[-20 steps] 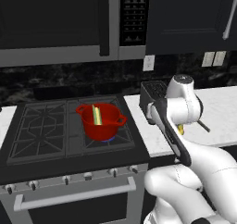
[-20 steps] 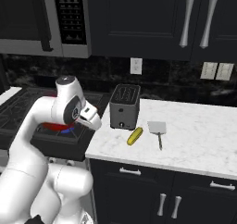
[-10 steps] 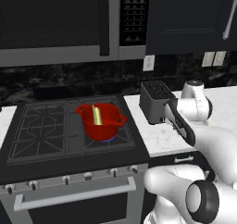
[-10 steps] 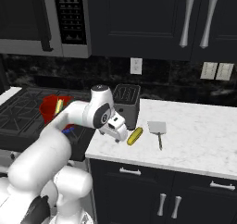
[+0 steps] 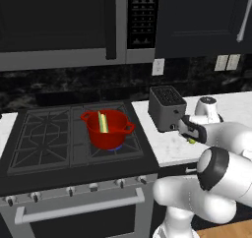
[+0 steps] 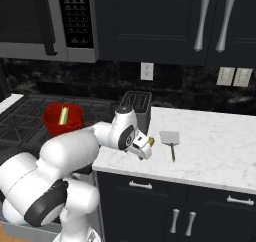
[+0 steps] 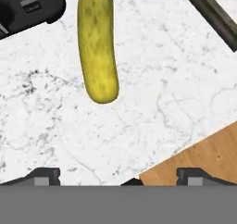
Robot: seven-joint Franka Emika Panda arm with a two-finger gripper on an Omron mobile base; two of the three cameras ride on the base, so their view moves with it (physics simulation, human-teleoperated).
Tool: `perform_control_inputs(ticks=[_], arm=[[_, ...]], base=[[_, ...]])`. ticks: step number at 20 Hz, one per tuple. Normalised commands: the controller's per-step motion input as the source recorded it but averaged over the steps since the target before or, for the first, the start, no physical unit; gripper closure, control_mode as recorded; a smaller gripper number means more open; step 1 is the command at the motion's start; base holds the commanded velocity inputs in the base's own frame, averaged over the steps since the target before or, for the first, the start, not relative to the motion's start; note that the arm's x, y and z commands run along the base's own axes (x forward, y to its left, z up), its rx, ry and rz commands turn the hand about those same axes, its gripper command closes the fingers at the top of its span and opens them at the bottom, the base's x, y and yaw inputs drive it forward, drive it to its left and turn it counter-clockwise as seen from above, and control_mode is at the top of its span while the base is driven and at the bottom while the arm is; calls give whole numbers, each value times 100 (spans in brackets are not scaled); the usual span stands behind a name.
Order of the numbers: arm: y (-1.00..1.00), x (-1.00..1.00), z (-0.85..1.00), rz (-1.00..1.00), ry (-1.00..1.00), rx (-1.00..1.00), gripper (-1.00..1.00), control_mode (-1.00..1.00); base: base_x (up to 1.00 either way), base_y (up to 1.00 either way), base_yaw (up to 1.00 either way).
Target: Put the corn and cucumber in the pot. Retrieve the spatula and lightly stir the vegetables in the pot.
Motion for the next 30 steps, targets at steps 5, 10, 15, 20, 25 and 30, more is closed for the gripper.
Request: perform_control_inputs(ticks=[5,10,15,20,25,30], arm=[[-20,82,-34,0,0,0,-100,-100],[-27,65,-34,0,0,0,-100,-100],[-26,27,-37,0,0,0,-100,-100],[-4,7,-33,1,0,0,100,-100],[22,-34,-2,2,-8,0,100,-100],[27,-88,29,0,-22,0,100,-100]], base=[[0,0,0],[0,0,0],[0,0,0],[0,0,0],[0,0,0],[0,0,0]])
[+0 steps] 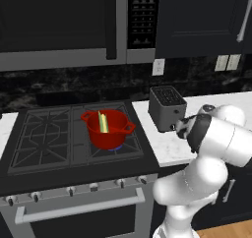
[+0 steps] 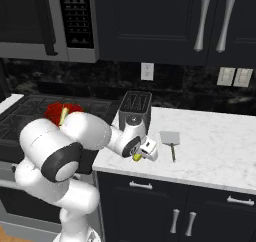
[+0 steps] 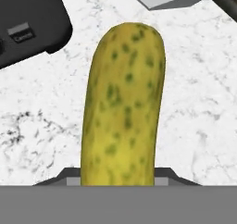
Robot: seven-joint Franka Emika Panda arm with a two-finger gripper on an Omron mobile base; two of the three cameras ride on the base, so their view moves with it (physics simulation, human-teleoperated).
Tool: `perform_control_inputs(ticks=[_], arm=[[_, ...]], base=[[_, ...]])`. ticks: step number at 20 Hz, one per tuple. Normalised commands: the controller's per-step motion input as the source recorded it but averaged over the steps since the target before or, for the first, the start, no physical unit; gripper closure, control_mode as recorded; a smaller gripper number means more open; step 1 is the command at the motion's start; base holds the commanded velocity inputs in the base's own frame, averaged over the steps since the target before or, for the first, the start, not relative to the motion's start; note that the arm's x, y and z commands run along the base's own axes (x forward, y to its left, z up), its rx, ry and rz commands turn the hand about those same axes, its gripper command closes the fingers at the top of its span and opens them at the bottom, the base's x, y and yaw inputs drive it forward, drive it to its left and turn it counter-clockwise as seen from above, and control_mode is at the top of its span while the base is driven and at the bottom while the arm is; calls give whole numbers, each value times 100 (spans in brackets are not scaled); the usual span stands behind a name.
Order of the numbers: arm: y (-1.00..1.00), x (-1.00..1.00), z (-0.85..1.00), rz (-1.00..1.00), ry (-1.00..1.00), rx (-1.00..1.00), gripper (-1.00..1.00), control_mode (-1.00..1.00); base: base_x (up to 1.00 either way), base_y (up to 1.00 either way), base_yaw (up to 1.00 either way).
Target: Put the corn and cucumber in the pot. Retrieve the spatula and lightly stir the vegetables in the pot.
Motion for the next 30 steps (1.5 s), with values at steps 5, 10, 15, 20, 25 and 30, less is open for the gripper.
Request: perform_control_inputs(ticks=[5,10,15,20,25,30], arm=[[55,-100,97,0,-25,0,100,-100],[98,-60,100,0,-7,0,100,-100],[100,-20,100,0,0,0,100,-100],[99,-3,93,0,2,0,100,-100],[74,46,41,0,0,0,100,-100],[43,68,-1,0,0,0,100,-100]], base=[[0,0,0],[0,0,0],[0,0,0],[0,0,0],[0,0,0],[0,0,0]])
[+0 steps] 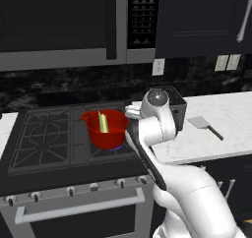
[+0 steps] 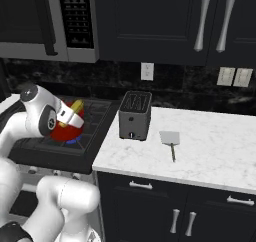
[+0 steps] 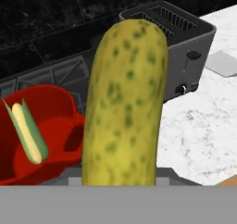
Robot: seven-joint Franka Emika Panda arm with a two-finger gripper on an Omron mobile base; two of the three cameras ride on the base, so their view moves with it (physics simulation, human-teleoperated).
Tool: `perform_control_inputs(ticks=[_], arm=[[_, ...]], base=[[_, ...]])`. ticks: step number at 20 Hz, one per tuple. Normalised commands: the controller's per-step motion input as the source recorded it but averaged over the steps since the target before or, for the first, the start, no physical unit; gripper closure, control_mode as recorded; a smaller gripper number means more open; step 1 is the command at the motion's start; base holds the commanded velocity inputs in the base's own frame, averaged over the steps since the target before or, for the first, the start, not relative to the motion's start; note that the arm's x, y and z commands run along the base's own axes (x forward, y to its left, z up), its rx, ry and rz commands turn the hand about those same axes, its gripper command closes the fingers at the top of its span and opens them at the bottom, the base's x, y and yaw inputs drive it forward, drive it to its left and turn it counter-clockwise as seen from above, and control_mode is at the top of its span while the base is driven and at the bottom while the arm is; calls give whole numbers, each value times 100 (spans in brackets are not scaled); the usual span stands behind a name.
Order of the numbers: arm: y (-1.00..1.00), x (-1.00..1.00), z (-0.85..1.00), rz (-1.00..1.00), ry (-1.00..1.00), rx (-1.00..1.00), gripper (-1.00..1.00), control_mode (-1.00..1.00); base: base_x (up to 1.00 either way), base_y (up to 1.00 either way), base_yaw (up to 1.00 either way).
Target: Put the corn and cucumber in the pot. Retrieve the spatula and lightly stir the vegetables in the pot.
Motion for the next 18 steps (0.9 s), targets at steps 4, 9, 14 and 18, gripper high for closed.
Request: perform_control_inputs(ticks=[4,9,14,18], arm=[[36,80,-9,0,0,0,100,-100],[63,59,-4,0,0,0,100,-100],[64,60,-25,0,0,0,100,-100],[49,51,-42,0,3,0,100,-100]], base=[[0,0,0],[0,0,0],[0,0,0],[0,0,0]])
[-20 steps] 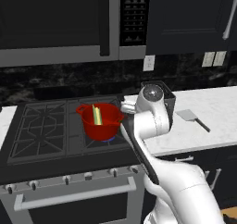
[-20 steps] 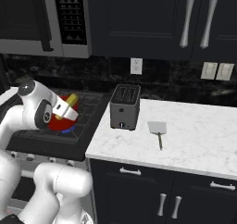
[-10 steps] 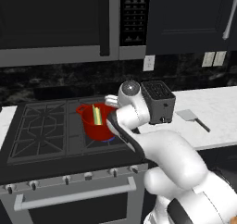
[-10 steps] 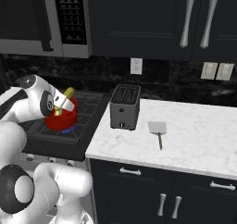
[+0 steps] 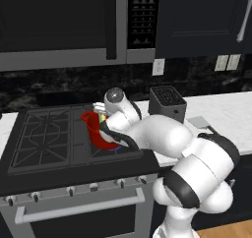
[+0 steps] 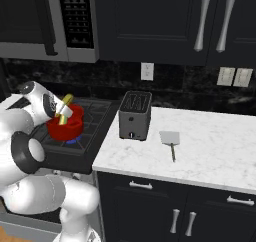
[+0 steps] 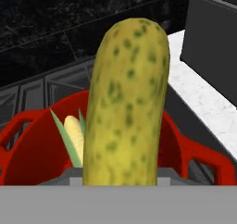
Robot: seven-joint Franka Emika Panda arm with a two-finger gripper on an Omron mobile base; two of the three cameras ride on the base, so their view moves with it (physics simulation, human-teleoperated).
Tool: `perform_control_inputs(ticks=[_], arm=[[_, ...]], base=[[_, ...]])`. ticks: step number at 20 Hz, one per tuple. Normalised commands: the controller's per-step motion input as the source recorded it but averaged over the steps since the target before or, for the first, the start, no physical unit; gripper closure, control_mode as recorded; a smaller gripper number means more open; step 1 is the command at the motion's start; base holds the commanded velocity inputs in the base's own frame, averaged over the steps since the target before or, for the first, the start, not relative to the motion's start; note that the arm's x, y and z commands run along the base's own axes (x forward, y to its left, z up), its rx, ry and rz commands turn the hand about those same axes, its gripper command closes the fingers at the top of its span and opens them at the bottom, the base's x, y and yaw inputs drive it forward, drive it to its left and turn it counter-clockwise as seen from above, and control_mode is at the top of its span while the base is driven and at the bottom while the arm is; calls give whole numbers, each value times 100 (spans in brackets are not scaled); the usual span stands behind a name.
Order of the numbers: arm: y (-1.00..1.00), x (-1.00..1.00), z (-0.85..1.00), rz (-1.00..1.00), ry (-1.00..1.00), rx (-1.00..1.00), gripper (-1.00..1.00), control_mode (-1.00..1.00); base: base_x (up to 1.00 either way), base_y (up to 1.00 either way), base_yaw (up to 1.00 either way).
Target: Put the corn and cucumber in the pot. Retrieve the spatula and lightly stir the vegetables in the pot.
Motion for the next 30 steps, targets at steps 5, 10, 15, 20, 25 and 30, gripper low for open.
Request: perform_control_inputs(ticks=[5,10,15,20,25,30], arm=[[25,29,-50,0,3,0,100,-100],[16,31,-35,0,2,0,100,-100],[6,37,-18,0,2,0,100,-100],[1,8,-9,0,1,-1,-100,-100],[-3,0,2,0,0,0,-100,-100],[-24,-6,49,0,0,0,-100,-100]], base=[[0,0,0],[0,0,0],[0,0,0],[0,0,0],[0,0,0],[0,0,0]])
